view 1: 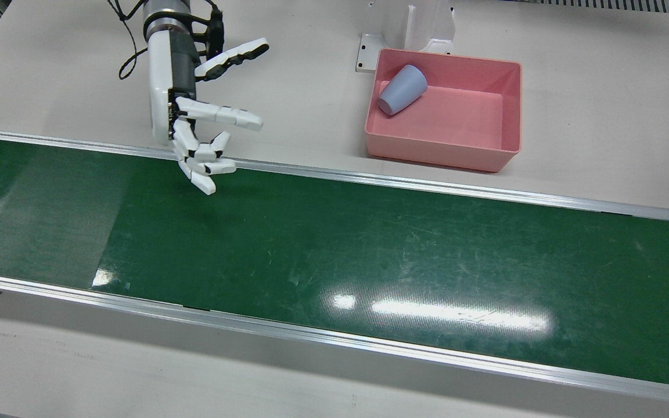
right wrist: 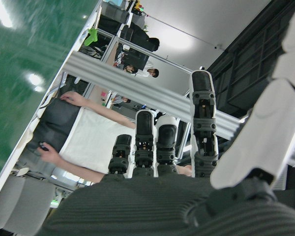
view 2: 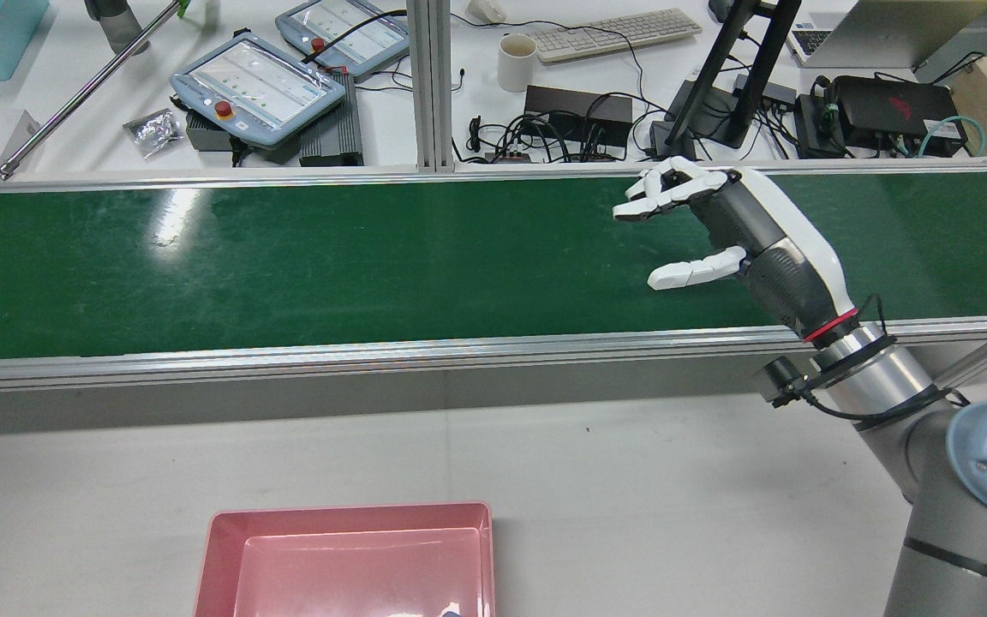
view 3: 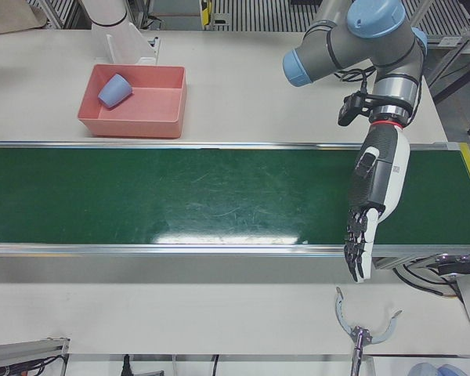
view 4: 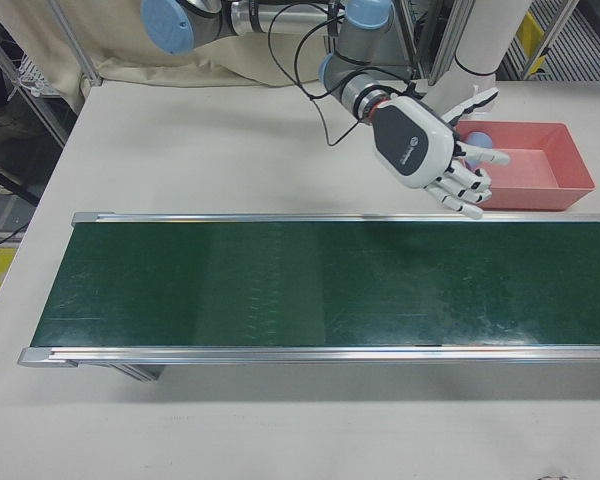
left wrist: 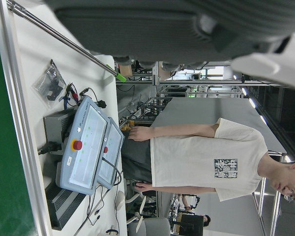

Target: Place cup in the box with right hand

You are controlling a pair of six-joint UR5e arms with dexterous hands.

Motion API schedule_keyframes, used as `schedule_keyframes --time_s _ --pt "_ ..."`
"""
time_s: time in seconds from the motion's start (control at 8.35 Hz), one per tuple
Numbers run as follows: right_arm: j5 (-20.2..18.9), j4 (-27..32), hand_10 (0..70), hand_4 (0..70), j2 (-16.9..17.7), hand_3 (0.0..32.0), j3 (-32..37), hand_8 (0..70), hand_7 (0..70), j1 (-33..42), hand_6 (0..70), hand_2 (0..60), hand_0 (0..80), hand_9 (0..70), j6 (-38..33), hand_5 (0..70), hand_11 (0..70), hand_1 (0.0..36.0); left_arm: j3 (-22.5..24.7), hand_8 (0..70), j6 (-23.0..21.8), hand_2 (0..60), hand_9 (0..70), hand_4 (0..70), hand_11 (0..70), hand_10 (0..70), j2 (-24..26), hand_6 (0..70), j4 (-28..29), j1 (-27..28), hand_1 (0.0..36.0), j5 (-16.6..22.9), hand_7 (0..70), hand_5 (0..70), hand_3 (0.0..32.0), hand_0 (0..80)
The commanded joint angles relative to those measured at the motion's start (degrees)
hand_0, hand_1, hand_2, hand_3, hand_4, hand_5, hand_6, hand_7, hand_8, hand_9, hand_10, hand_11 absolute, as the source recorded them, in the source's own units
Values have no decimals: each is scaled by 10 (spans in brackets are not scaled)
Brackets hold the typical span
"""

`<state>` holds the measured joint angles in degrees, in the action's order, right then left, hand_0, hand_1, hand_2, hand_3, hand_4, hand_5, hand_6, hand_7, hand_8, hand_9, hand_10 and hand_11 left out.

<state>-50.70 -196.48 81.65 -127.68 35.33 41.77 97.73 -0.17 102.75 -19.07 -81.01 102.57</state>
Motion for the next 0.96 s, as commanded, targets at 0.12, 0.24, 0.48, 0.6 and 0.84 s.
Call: schedule_keyframes --time_s 0.12,0.24,0.48,0.6,0.84 --pt "-178 47 112 574 23 0 195 133 679 290 156 7 493 301 -226 37 167 65 0 0 0 0 0 0 0 0 0 0 0 1 0 0 0 0 0 0" --pt "-186 78 113 469 29 0 229 132 621 344 146 0 487 290 -238 40 171 56 -1 0 0 0 0 0 0 0 0 0 1 0 0 0 0 0 0 0" --pt "-227 102 120 509 26 0 290 135 639 414 152 0 510 296 -253 47 183 79 -1 0 0 0 0 0 0 0 0 0 1 1 0 0 0 0 0 0" --pt "-248 105 127 528 29 0 304 139 648 444 154 0 508 303 -256 47 193 76 0 0 0 0 0 0 0 0 0 0 0 1 0 0 0 0 0 0" --pt "-299 102 114 491 40 0 334 132 659 513 153 0 493 296 -260 41 172 67 0 0 0 0 0 0 0 0 0 0 0 1 0 0 0 0 0 0"
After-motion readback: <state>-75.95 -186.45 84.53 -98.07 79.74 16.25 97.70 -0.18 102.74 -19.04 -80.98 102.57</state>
